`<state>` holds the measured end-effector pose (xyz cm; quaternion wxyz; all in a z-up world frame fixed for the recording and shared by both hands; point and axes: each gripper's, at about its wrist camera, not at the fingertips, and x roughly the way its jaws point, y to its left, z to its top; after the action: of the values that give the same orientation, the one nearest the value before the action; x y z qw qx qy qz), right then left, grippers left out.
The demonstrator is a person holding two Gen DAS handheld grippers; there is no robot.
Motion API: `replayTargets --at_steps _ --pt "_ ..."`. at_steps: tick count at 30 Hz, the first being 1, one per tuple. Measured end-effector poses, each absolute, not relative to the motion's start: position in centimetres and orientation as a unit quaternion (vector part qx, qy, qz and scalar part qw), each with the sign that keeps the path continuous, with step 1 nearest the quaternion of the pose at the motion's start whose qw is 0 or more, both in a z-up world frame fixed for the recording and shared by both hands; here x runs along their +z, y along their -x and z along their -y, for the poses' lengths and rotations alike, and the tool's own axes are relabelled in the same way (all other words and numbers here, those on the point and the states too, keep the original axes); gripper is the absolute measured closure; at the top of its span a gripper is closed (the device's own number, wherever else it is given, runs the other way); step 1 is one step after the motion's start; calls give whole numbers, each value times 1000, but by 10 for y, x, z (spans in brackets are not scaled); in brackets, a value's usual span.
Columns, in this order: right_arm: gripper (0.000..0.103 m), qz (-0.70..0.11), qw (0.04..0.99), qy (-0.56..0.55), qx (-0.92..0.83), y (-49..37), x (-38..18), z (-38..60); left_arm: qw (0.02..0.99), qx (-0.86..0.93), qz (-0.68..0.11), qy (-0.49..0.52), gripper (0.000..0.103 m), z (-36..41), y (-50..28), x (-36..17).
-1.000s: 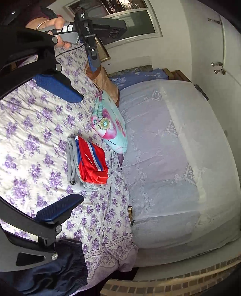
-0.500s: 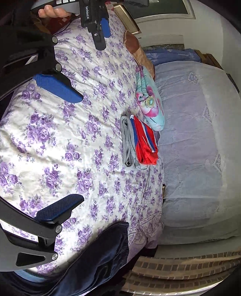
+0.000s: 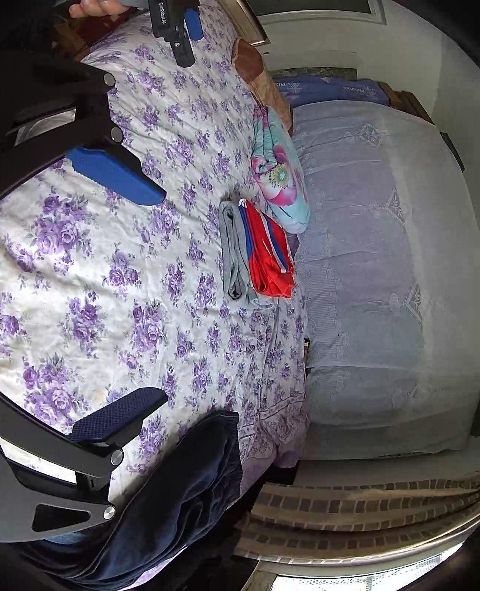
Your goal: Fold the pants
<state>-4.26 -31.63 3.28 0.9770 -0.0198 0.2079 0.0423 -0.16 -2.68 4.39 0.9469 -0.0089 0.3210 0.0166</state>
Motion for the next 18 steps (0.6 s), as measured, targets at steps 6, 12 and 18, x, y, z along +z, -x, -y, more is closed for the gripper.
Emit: replayTargets --at_steps 6,12,18 --pt "3 -211 976 20 44 42 33 317 948 14 -318 21 5 22 0 47" --pt "3 -212 976 23 44 43 33 317 955 29 -295 3 5 25 1 54" --pt "4 -213 976 26 40 42 33 315 947 24 -320 2 5 26 -5 49"
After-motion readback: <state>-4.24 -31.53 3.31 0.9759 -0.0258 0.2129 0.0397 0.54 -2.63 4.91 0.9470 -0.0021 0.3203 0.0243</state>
